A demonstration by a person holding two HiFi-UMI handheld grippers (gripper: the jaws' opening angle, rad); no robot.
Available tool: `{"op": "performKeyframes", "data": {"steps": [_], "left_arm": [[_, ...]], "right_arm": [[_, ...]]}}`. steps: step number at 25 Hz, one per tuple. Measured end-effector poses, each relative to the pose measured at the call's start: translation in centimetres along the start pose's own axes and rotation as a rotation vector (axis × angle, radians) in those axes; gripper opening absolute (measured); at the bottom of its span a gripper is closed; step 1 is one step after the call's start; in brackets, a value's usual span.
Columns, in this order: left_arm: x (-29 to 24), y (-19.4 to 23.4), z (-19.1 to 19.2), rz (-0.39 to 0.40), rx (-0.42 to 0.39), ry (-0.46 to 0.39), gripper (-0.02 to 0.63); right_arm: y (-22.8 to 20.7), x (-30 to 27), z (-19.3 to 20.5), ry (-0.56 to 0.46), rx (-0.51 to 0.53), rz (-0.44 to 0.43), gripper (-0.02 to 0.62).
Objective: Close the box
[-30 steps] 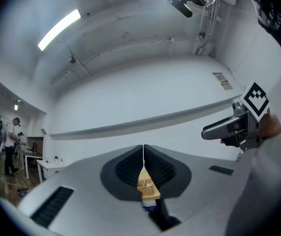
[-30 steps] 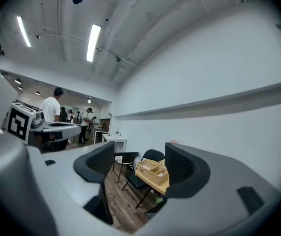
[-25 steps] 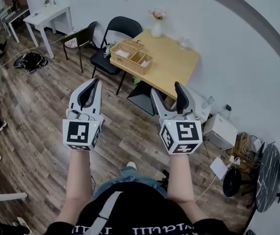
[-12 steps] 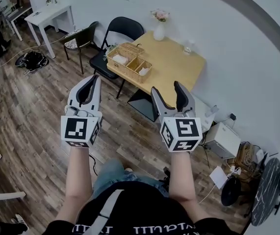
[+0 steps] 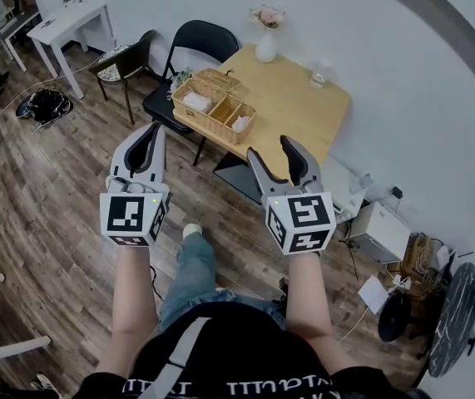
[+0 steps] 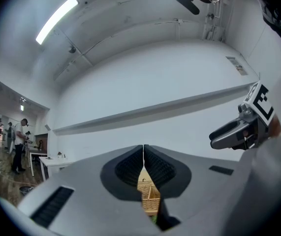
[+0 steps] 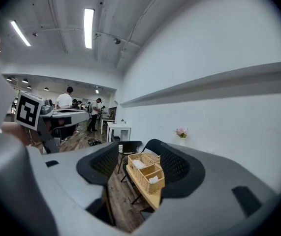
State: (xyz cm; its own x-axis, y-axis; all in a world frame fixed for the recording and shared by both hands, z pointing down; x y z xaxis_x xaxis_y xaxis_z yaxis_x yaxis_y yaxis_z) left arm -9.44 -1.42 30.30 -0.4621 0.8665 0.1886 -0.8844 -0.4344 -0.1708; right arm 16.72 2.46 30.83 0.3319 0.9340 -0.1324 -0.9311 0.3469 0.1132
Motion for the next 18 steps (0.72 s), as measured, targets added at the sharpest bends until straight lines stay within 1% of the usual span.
{"op": "performKeyframes", "data": {"steps": [5, 12, 18], "left_arm": [[-5.6, 2.6, 1.7, 0.031, -0.002, -0.004, 0.014], [-13.8, 7.4, 4.1, 0.078, 0.003, 0.002, 0.014], [-21.4, 11.8, 6.3, 0.113, 0.016, 0.007, 0.014]], "right_arm": [[-2.0, -5.2, -0.3, 0.012, -0.010, 0.039, 0.276], [-5.1, -13.6, -0.9, 0.027, -0.076, 0.091, 0.278], [-7.7, -21.7, -1.1, 0.064, -0.122, 0.125, 0.278]]}}
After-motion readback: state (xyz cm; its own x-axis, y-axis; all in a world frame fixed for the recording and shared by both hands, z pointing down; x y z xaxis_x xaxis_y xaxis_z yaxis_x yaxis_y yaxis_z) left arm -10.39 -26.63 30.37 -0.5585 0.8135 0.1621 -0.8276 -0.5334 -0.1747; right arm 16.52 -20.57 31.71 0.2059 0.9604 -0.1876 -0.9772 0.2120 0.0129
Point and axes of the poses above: the fingertips, and each gripper's own axes: x backward along the fingers, y to its left, z out of its underside, the point moved 10 cm from there along x, backward along the fingers, and after that the axes turned 1 degree about -z, right-handed, at the moved point
